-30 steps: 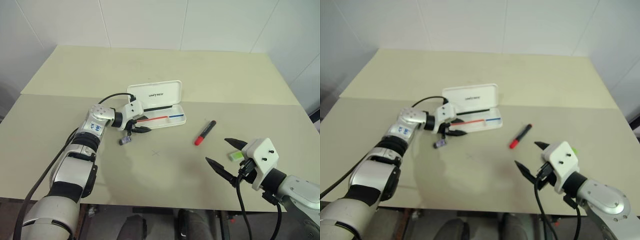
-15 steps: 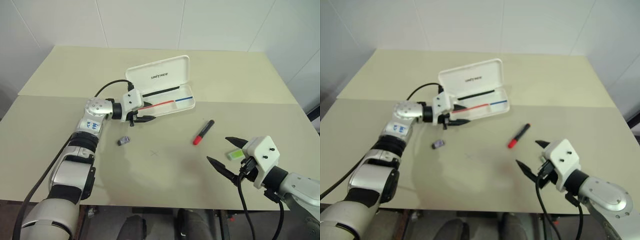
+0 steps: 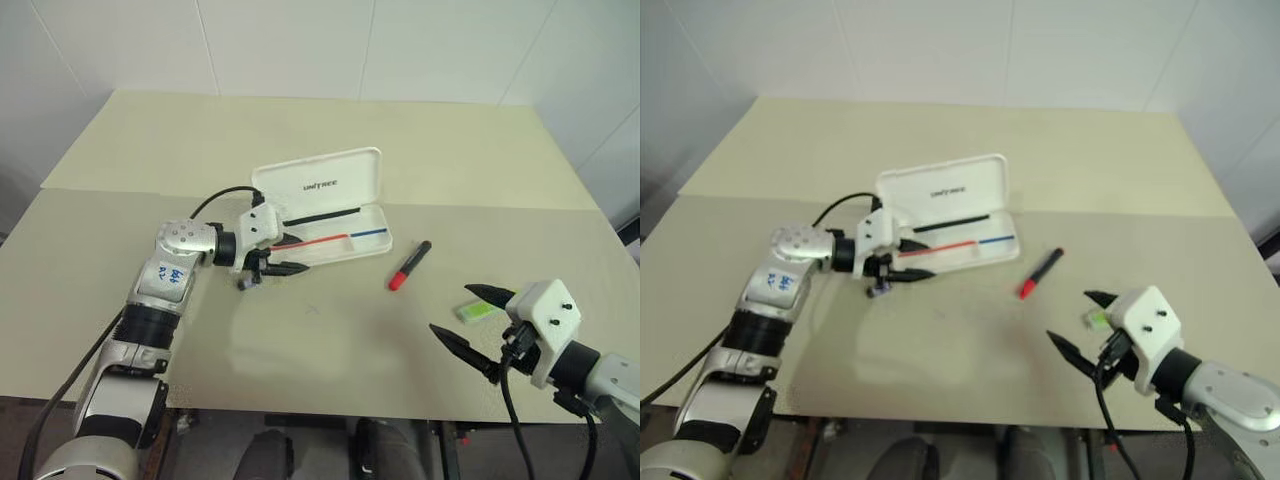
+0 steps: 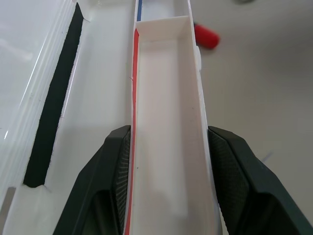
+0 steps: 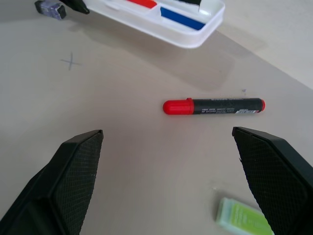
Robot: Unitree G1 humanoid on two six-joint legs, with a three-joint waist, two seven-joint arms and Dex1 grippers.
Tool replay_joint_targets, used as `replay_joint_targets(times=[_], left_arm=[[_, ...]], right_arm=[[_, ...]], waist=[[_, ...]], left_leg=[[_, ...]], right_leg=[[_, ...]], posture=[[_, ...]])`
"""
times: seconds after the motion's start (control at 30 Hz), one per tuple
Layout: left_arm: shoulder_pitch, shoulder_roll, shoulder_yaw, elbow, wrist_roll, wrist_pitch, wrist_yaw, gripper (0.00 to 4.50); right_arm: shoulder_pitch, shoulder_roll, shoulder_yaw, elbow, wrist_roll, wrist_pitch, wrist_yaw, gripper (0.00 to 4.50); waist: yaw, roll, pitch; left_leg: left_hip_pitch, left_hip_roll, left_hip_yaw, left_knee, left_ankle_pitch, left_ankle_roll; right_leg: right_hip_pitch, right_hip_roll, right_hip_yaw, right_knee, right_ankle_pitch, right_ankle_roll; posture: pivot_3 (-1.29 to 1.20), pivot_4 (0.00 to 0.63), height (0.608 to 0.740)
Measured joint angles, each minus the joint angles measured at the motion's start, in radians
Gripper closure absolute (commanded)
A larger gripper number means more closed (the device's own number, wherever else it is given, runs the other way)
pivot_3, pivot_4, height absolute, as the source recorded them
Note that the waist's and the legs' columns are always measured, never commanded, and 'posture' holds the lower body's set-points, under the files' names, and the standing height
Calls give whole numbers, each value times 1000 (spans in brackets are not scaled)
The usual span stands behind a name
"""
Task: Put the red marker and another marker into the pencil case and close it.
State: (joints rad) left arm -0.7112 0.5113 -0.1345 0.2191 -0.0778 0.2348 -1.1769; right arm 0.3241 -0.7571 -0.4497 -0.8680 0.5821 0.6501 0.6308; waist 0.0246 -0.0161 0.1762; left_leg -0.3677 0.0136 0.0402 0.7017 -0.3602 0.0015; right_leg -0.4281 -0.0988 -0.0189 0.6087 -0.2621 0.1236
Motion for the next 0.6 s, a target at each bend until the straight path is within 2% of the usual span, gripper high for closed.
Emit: replay_joint_targets(times=[0.33, 0.6], left_arm=[[70, 44, -11, -113, -35, 89, -25, 2535], [163, 91, -30, -234, -64, 85, -57, 2535]], right_arm=[[202, 1, -108, -21, 29, -96, 157, 0], [209, 3, -102, -21, -5, -128, 162, 0]], waist=[[-2, 0, 0], [-1, 0, 0]], left_leg=[[3, 0, -1, 0, -1, 4], [8, 0, -3, 0, -1, 4]], right_leg=[[1, 0, 2, 2, 0, -2], [2, 0, 7, 1, 0, -2]], posture=[[0, 150, 740], [0, 150, 740]])
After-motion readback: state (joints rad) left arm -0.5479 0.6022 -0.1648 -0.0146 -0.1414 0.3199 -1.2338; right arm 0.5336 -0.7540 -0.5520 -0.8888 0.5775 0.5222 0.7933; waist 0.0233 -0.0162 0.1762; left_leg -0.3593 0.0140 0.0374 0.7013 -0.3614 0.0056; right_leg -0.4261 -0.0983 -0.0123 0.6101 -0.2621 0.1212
